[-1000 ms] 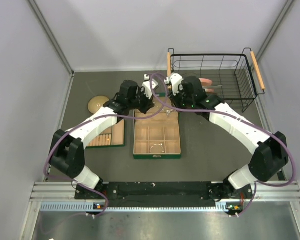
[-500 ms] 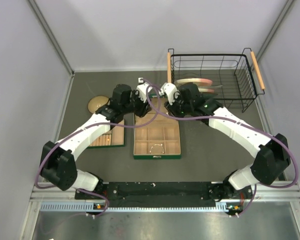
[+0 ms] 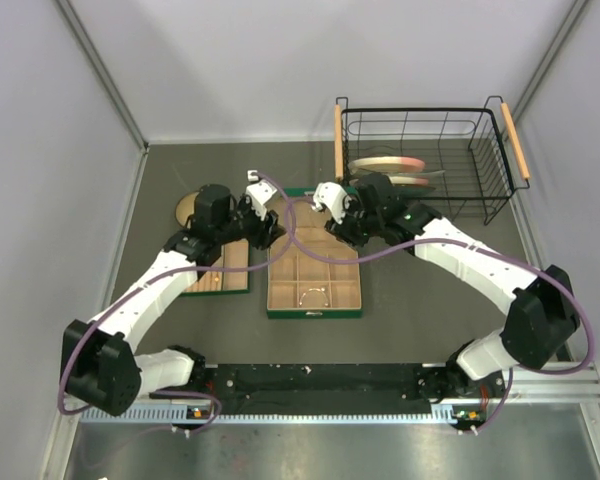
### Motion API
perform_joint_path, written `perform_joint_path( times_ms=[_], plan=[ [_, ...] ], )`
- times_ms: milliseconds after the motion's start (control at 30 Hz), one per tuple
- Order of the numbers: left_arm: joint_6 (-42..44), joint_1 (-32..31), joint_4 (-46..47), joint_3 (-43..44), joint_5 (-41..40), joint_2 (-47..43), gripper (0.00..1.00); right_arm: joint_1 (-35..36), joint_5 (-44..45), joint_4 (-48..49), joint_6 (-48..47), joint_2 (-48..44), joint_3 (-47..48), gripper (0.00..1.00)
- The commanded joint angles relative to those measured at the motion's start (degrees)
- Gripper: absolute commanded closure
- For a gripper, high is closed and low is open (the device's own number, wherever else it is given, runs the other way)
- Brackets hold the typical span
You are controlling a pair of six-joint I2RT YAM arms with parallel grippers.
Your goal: Organize the mixed jewelry
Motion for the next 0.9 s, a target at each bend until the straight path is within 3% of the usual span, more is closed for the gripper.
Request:
perform_joint_path(
  times_ms=[0,267,867],
  plan=[
    [4.3,1.1,3.0,-2.4,6.3,-2.7,0.47,0.9,-1.0,1.5,-6.7,1.0,0.4,0.58],
    [10.1,3.3,5.2,-6.7,9.2,-4.6,0.48,0.9,1.5,1.6,-13.3,5.6,3.0,0.57],
    [15.3,3.5,6.3,-10.2,7.1,-5.3,0.49,0.9,5.6,9.6,-15.6,7.6,1.3,0.64]
  ],
)
